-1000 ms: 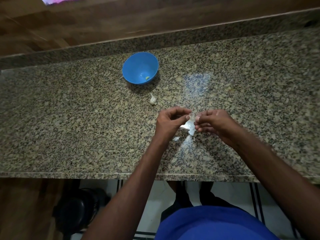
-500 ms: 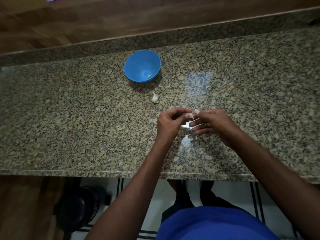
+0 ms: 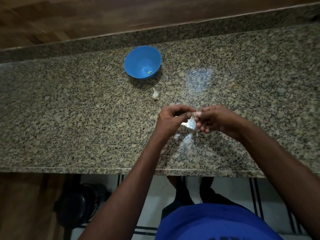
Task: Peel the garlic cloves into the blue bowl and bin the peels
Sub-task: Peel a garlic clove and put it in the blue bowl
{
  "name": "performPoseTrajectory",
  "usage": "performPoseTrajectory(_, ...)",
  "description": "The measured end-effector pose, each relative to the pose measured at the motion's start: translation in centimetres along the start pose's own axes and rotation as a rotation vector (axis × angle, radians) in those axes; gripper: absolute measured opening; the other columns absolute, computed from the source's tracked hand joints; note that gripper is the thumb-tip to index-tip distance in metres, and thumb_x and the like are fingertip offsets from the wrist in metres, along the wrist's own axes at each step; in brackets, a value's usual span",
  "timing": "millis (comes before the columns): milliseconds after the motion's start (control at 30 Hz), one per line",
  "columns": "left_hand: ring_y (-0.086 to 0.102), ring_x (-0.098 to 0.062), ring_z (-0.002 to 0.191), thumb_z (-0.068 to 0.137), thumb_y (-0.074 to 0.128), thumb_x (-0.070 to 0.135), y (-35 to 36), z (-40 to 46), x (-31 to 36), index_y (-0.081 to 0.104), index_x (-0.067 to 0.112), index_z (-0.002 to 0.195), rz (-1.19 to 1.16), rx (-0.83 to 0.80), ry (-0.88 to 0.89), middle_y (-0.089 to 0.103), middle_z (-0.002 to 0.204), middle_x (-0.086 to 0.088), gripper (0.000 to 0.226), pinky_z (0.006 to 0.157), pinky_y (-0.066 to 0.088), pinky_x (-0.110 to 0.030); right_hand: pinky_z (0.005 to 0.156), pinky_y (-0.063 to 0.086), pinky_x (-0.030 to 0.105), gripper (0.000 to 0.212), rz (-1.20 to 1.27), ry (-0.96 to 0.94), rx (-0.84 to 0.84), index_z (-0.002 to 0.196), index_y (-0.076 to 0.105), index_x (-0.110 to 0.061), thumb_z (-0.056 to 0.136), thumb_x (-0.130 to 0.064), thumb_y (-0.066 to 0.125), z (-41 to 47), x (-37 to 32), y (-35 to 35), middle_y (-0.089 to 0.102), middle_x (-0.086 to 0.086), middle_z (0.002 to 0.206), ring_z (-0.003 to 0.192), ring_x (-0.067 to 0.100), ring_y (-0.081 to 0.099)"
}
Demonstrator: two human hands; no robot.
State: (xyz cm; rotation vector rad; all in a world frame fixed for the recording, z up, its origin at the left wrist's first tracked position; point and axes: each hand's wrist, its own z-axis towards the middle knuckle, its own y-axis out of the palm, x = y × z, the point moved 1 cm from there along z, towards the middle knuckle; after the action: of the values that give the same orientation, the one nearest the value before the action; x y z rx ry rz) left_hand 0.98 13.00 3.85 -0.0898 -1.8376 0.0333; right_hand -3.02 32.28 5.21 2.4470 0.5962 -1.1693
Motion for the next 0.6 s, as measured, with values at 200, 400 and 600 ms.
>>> performPoseTrajectory(200,0.071,-0.016,0.095,0.090,0.076,0.006,0.6,-0.5,0.1,0.076,0.009,0.115,-0.130,0.005,-0.035,0.075,0.109,-0.010,0.025,0.082,0.060,-0.033,0.051,0.047,0.021,0.017,0.091,0.019,-0.020,0.100,0.067,0.001,0.102,-0.011,0.054,0.2,0.5,0.2,0.065,0.009,0.075,0.060,0.017,0.057)
performPoseTrajectory(400,0.070,-0.015,0.098,0.088,0.076,0.003,0.0,-0.4,-1.3,0.077,0.005,0.109,-0.142,0.032,-0.093,0.077,0.105,-0.006,0.021,0.087,0.058,-0.030,0.048,0.042,0.021,0.022,0.051,0.011,0.035,0.091,0.065,-0.005,0.104,-0.015,0.050,0.1,0.8,-0.1,0.061,0.005,0.071,0.056,0.014,0.053)
performPoseTrajectory(600,0.069,-0.019,0.091,0.088,0.075,0.000,-0.4,-0.3,-2.6,0.074,0.007,0.116,-0.168,0.057,-0.151,0.071,0.095,-0.009,0.028,0.092,0.060,-0.037,0.051,0.049,0.023,0.020,-0.192,-0.067,0.252,0.092,0.070,0.002,0.099,-0.016,0.063,0.8,2.2,-0.6,0.070,0.011,0.073,0.058,0.017,0.060)
